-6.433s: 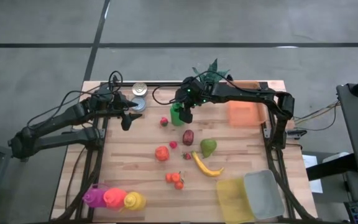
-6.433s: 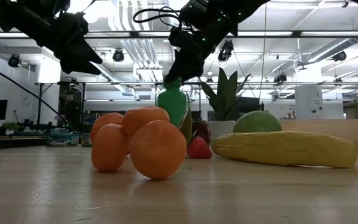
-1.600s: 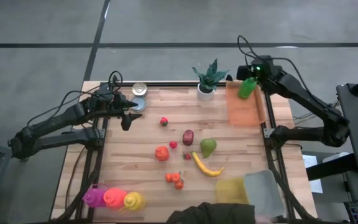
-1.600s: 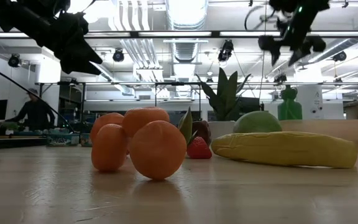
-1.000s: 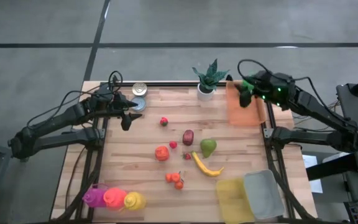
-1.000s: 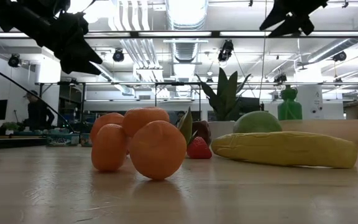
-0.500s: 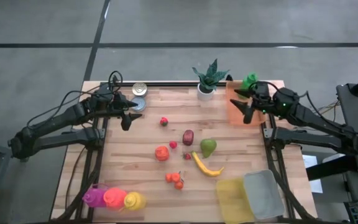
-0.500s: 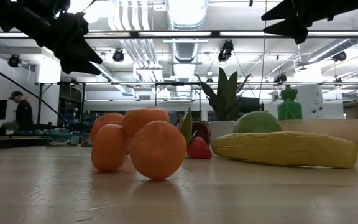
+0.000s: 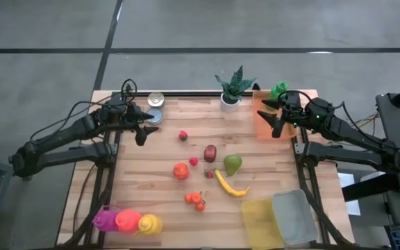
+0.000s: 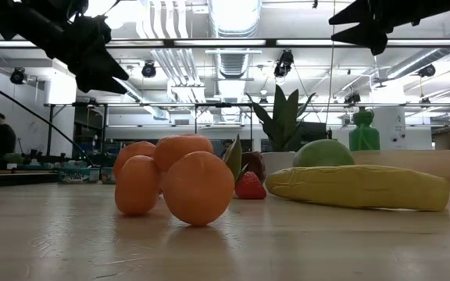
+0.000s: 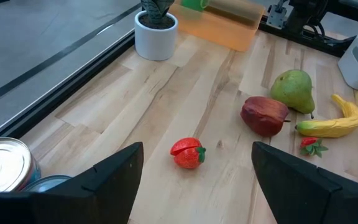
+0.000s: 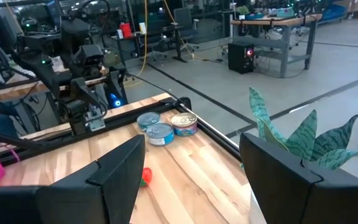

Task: Pick & Place Food Item
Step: Put the yellow water bottle into the orange bin

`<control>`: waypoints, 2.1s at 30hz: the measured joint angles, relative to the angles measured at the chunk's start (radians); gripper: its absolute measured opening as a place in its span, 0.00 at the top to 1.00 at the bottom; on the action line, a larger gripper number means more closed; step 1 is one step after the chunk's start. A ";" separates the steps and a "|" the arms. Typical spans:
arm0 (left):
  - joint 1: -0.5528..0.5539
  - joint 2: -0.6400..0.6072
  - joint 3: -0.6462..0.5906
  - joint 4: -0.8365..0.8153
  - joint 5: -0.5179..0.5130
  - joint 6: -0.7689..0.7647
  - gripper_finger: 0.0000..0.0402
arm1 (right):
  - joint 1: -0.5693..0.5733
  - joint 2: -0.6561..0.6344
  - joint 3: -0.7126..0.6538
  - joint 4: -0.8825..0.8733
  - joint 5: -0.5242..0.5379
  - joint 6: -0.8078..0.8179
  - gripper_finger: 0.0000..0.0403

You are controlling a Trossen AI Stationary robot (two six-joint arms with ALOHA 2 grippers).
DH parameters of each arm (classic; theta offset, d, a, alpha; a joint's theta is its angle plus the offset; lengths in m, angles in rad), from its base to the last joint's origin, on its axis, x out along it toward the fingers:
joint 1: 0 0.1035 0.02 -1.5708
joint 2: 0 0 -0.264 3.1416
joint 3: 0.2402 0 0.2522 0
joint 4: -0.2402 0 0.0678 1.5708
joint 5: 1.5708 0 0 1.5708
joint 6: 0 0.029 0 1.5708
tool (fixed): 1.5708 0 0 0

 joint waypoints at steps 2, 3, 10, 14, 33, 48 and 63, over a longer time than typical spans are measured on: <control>0.000 0.000 0.000 0.000 0.000 0.000 0.24 | 0.000 0.000 0.000 0.000 0.000 0.000 0.35; 0.000 0.000 0.000 0.000 0.000 0.000 0.24 | 0.000 0.000 0.000 0.000 0.000 0.000 0.35; 0.000 0.000 0.000 0.000 0.000 0.000 0.24 | 0.000 0.000 0.000 0.000 0.000 0.000 0.35; 0.000 0.000 0.000 0.000 0.000 0.000 0.24 | 0.000 0.000 0.000 0.000 0.000 -0.001 0.35; -0.094 -0.004 0.151 -0.152 0.130 -0.502 0.24 | 0.000 0.000 0.000 -0.001 0.001 -0.001 0.35; -1.044 0.174 0.481 -0.252 -0.739 -0.744 0.24 | 0.000 0.000 0.000 -0.001 0.001 -0.001 0.35; -1.431 0.558 0.844 -0.655 -0.840 -0.759 0.24 | 0.000 0.000 0.000 -0.001 0.001 -0.001 0.35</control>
